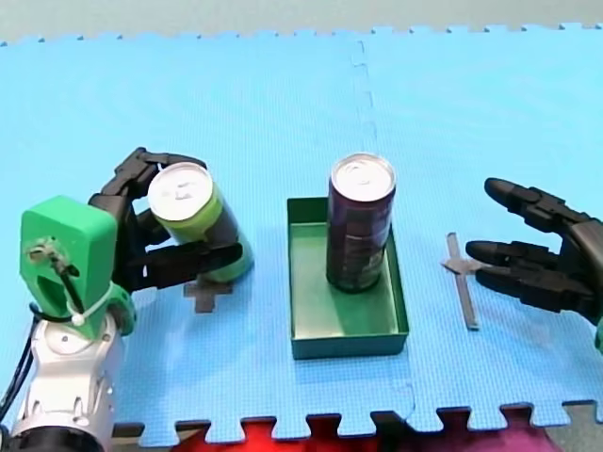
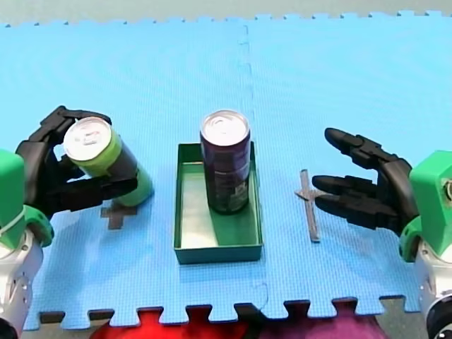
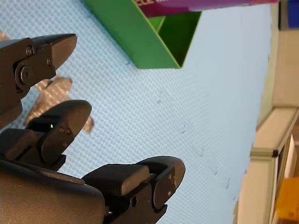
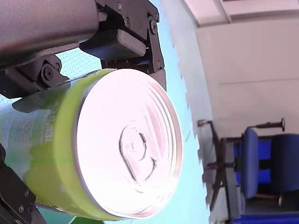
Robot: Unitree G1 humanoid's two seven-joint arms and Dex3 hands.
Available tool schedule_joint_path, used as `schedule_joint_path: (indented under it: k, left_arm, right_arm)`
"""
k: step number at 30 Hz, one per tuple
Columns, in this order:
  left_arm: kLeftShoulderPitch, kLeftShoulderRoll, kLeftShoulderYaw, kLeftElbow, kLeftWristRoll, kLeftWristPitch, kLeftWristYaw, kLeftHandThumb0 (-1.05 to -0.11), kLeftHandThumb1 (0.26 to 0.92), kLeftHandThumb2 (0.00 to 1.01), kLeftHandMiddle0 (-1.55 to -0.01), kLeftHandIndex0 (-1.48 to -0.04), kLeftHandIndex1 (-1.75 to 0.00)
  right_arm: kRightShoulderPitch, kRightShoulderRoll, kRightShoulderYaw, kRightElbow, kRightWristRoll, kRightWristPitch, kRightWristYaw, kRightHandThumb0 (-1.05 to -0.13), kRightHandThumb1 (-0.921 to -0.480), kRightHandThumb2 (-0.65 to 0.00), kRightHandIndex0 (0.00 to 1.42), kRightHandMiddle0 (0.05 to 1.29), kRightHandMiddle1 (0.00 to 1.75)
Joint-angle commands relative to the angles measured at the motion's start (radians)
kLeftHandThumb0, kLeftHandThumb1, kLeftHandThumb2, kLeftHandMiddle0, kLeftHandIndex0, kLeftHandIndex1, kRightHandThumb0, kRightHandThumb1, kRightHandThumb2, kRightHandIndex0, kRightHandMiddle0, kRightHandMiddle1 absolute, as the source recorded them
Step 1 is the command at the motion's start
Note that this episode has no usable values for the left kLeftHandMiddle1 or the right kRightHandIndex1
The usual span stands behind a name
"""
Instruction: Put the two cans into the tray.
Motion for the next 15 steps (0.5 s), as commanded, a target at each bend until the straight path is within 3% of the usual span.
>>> schedule_joint_path:
  k: [1, 7, 15]
  left_arm:
    - [0.1, 0.067, -0.058, -0.382, 0.024, 0.204, -0.04, -0.312, 0.815, 0.0, -0.95, -0.55, -1.75]
    - [0.129, 0.085, -0.073, -0.542, 0.052, 0.308, -0.035, -0.302, 0.812, 0.0, -0.95, -0.54, -1.75]
    - [0.151, 0.078, -0.079, -0.633, 0.077, 0.323, -0.027, -0.299, 0.809, 0.0, -0.95, -0.54, -1.75]
  right_arm:
    - [0.008, -0.004, 0.001, 0.007, -0.002, -0.004, 0.001, -0.879, -0.747, -0.001, 0.87, 0.47, 0.0]
    - [0.007, 0.0, -0.007, 0.007, 0.011, -0.002, 0.032, -0.875, -0.743, 0.0, 0.86, 0.47, 0.0]
    - [0.008, 0.009, -0.01, 0.003, 0.017, -0.004, 0.06, -0.852, -0.733, 0.0, 0.86, 0.47, 0.0]
